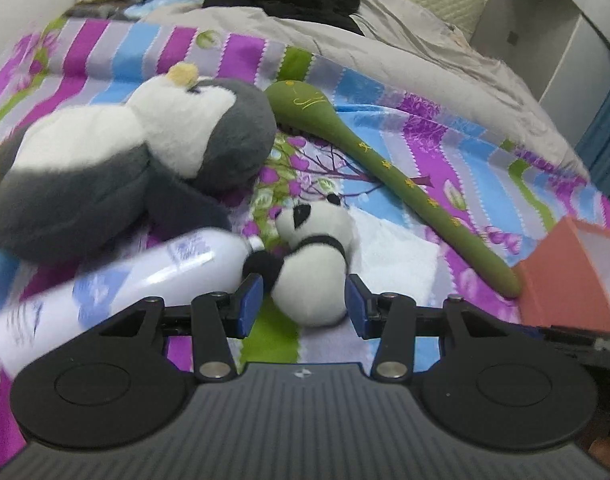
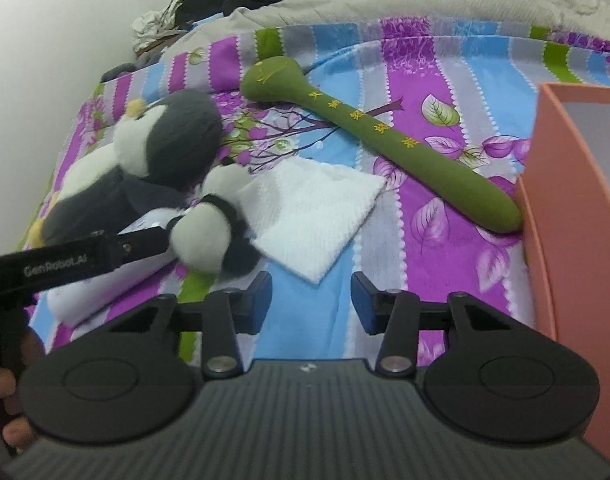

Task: Organize soft objects
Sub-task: 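Grasp the small panda plush with the left tool while the right tool grasps the white towel, then carry the panda plush with the left tool while the right tool carries the towel over the box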

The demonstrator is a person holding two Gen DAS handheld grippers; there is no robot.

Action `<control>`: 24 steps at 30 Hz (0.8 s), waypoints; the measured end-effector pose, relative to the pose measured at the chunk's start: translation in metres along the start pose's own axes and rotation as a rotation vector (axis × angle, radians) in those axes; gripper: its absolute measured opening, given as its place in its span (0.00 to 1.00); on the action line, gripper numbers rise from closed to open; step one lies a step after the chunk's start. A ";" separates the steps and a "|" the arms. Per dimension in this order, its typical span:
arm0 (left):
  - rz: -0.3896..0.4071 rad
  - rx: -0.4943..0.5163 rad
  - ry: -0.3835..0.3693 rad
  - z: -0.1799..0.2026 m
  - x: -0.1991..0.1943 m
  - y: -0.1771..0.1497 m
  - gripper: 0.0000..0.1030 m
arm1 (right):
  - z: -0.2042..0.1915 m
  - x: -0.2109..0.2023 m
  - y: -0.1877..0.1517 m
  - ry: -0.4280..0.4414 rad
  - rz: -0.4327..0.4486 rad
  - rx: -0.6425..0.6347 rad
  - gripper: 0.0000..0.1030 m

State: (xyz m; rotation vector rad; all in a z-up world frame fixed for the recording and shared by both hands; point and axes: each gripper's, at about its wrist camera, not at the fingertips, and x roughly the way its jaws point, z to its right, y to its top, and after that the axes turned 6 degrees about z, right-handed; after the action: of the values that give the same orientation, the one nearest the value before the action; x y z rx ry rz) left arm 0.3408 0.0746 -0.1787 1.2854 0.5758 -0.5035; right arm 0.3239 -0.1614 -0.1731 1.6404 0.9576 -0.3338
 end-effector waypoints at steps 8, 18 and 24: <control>-0.015 0.088 -0.044 0.002 0.047 0.007 0.50 | 0.009 0.057 0.005 -0.008 -0.038 0.025 0.44; -0.060 0.115 -0.081 0.007 0.068 0.009 0.42 | 0.002 0.084 0.011 -0.002 -0.041 -0.051 0.16; -0.062 0.114 -0.055 0.013 0.059 0.009 0.37 | -0.001 0.074 0.012 -0.003 -0.041 -0.059 0.11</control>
State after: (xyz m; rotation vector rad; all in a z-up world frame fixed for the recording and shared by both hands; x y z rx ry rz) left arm 0.3928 0.0621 -0.2083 1.3609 0.5486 -0.6280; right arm 0.3791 -0.1305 -0.2140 1.5679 0.9912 -0.3321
